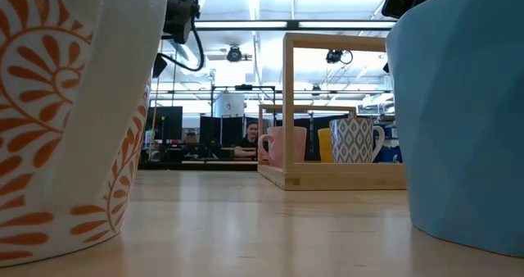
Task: Place coffee mugs
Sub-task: Put the yellow patterned mug on the shelf
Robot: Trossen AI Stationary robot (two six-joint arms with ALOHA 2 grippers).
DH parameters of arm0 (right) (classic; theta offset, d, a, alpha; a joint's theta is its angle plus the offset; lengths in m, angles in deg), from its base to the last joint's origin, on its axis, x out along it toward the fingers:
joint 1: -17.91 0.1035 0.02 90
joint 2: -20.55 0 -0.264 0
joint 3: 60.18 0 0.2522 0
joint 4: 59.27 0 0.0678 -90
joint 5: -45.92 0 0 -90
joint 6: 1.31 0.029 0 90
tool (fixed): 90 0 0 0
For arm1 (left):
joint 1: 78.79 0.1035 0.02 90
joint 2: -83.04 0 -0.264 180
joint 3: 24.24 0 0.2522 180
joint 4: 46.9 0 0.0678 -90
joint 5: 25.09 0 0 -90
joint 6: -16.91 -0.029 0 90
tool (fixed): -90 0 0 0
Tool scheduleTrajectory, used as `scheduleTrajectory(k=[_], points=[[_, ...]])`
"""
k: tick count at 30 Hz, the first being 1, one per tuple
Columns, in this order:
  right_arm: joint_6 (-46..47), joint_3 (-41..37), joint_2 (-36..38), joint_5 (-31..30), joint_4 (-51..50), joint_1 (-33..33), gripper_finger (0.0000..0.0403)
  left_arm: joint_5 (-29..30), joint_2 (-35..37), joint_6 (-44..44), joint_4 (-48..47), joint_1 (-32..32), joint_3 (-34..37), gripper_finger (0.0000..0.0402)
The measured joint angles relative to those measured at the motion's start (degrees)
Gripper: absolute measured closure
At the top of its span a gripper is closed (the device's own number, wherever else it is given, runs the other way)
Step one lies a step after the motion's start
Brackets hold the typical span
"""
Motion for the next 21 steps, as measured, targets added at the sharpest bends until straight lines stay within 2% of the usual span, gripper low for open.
scheduleTrajectory(k=[10, 21], points=[[0.0, 0.0, 0.0, 0.0, 0.0, 0.0, 0.0183, 0.0, 0.0, -0.5, 0.5, 0.0, 0.2, 0.0292], [0.0, 0.0, 0.0, 0.0, 0.0, 0.0, 0.0183, 0.0, 0.1, -13.9, -0.4, 0.0, -0.4, 0.0292]])
